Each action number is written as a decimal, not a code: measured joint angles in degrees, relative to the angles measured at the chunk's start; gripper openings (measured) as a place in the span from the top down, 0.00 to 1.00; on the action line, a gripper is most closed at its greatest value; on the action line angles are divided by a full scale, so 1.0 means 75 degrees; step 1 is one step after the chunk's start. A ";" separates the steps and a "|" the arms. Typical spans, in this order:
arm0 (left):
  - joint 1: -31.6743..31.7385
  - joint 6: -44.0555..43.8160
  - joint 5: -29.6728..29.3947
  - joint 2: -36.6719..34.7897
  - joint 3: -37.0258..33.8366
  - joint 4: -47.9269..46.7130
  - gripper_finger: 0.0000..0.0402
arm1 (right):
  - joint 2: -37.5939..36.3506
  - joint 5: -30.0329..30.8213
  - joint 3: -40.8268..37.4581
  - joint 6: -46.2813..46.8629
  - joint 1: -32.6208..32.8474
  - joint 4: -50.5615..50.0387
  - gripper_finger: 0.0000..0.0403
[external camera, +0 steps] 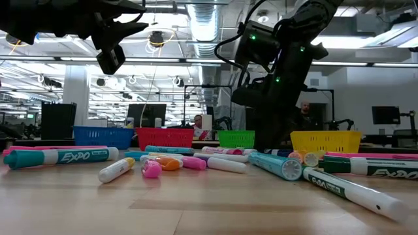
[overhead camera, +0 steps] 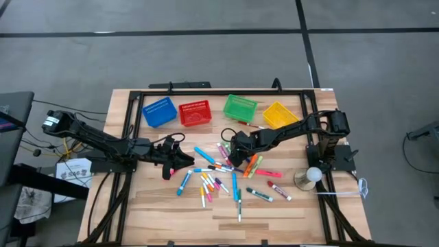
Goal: Pick & Place Markers
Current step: Put the large blue marker pen into the yellow bin
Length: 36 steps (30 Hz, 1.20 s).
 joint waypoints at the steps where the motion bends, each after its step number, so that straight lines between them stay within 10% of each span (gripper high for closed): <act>1: -0.0001 0.0000 0.0000 0.0000 0.0000 0.0000 0.76 | 0.0000 -0.0029 0.0000 -0.0002 0.0000 0.0000 0.84; 36: -0.0002 0.0061 -0.0003 -0.0003 -0.0012 0.0029 0.76 | -0.1966 0.0543 0.1862 -0.0890 -0.0889 -0.4534 0.85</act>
